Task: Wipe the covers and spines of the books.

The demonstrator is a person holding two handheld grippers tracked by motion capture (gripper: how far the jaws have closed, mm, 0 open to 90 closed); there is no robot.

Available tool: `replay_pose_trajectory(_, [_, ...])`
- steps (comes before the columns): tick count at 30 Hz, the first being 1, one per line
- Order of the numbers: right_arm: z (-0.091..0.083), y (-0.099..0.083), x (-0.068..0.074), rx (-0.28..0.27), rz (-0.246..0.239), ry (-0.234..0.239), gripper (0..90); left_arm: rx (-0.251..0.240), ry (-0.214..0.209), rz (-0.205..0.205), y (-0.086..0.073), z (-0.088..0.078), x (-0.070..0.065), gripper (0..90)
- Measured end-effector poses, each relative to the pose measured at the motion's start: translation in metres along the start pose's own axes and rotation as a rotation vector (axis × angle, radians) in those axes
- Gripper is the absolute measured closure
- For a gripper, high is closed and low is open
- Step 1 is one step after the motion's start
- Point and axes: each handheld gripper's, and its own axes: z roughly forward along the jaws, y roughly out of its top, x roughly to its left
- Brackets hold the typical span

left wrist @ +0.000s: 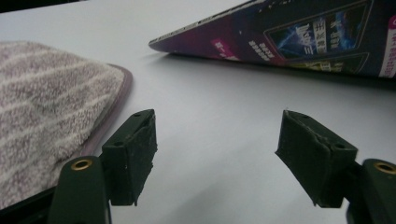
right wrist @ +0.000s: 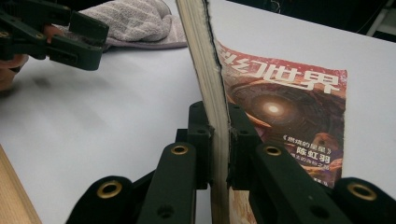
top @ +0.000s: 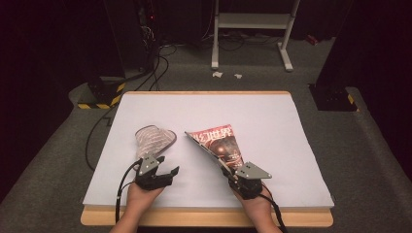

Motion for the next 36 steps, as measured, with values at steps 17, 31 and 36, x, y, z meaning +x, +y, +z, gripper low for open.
replay_pose_trajectory(17, [0.000, 0.032, 0.001, -0.073, 0.004, -0.082, 84.5, -0.029, -0.017, -0.022, -0.008, -0.005, 0.014, 27.6])
replay_pose_trajectory(31, [-0.012, 0.063, -0.011, -0.201, 0.011, -0.140, 84.6, -0.065, -0.019, -0.046, -0.009, -0.007, 0.017, 28.2])
replay_pose_trajectory(36, [-0.015, 0.074, -0.013, -0.237, 0.018, -0.152, 84.6, -0.081, -0.018, -0.048, -0.009, -0.009, 0.017, 28.5])
